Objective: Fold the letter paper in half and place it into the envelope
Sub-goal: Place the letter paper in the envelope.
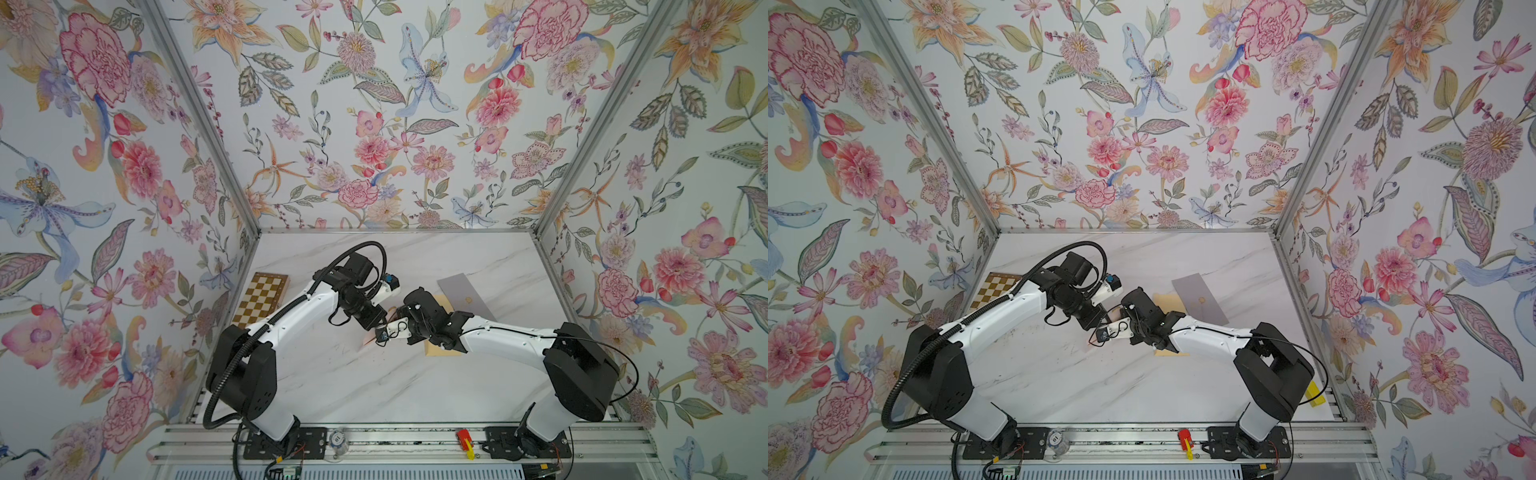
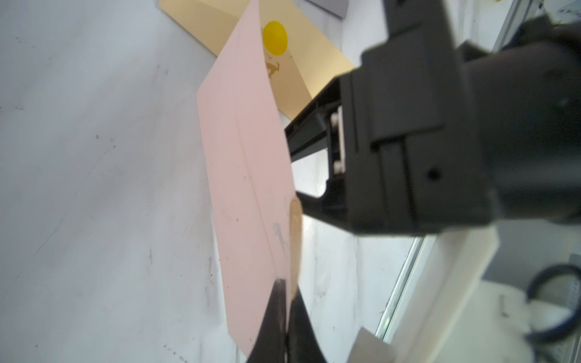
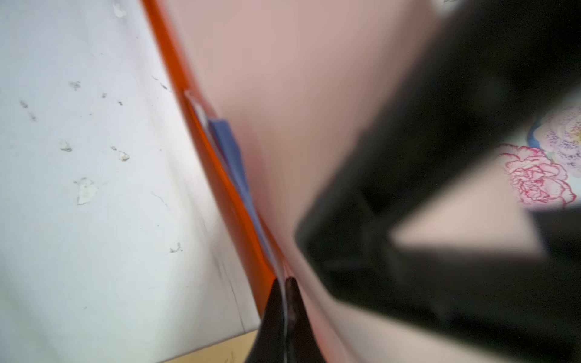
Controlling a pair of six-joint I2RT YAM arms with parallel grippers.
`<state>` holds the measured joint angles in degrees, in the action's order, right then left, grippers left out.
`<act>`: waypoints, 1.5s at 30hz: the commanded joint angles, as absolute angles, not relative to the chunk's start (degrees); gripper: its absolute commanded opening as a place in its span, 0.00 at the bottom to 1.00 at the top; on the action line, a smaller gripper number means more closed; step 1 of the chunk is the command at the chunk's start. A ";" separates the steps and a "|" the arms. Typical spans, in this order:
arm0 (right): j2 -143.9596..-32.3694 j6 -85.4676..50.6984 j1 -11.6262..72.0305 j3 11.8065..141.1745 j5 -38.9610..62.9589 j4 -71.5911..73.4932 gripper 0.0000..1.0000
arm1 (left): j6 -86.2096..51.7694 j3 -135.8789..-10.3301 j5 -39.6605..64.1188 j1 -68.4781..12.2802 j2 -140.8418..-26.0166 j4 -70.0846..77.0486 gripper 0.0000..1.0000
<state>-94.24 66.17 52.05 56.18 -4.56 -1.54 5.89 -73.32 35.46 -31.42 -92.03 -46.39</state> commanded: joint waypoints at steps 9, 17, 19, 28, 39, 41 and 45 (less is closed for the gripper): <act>-95.32 69.24 52.58 54.27 -4.56 -1.74 0.00 | 5.36 -69.49 43.66 -29.80 -90.09 -40.52 0.00; -94.45 69.27 52.54 54.48 -5.52 -0.54 0.22 | 6.49 -69.43 43.84 -29.35 -90.53 -41.55 0.00; -93.60 68.78 52.50 54.10 -5.28 0.29 0.29 | 6.65 -69.43 43.68 -29.27 -90.69 -41.81 0.00; -88.35 65.69 52.09 52.37 -2.05 2.90 0.44 | 7.03 -69.46 43.53 -28.31 -90.92 -42.12 0.00; -78.28 53.45 45.82 50.53 13.15 -0.89 0.53 | 6.40 -65.20 44.24 -23.76 -87.45 -36.76 0.00; -76.75 48.61 43.28 50.36 18.99 -1.31 0.55 | 5.75 -63.72 44.74 -22.09 -86.95 -34.87 0.00; -76.91 36.53 39.26 50.12 26.58 0.40 0.57 | 4.92 -61.85 44.26 -19.32 -87.07 -32.75 0.00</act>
<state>-76.62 48.47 40.82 51.29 17.74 -0.12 5.67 -63.24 43.31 -20.71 -87.94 -35.44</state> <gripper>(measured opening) 0.561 0.049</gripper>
